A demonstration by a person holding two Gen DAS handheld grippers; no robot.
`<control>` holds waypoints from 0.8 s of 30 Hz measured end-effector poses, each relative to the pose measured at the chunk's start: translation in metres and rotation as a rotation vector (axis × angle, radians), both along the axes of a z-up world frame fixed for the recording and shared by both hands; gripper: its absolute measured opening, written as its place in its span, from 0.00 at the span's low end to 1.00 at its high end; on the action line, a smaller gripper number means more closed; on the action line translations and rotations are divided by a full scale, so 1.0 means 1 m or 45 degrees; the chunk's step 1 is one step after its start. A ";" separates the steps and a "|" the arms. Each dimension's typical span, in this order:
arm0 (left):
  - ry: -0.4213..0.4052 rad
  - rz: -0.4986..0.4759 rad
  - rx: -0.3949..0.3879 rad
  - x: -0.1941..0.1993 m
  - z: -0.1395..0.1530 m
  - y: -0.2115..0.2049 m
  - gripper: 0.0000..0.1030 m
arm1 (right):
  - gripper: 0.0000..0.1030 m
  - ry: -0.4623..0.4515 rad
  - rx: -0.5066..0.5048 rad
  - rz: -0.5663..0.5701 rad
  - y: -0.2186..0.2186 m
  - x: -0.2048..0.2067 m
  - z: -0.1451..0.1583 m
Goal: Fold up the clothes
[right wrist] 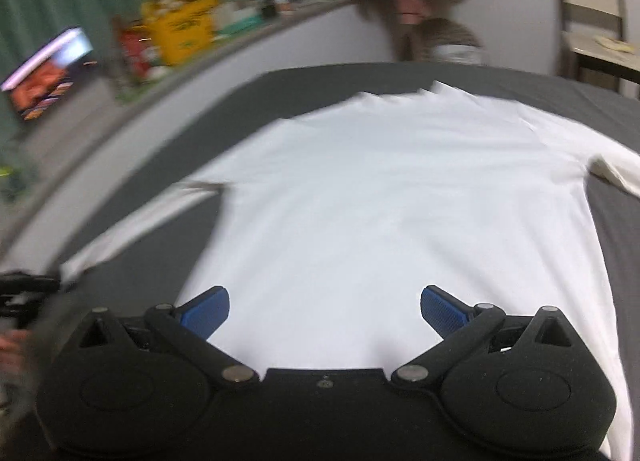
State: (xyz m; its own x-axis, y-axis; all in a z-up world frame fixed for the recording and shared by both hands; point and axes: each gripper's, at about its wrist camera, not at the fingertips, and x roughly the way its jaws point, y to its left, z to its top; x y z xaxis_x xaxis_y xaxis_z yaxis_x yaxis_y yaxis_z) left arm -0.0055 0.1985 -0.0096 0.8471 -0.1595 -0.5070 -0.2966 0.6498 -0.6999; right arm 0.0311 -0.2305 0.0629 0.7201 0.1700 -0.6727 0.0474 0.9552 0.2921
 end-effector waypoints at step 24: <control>0.138 0.410 -0.260 0.047 -0.052 0.074 0.12 | 1.00 -0.163 0.008 0.145 -0.009 0.017 -0.056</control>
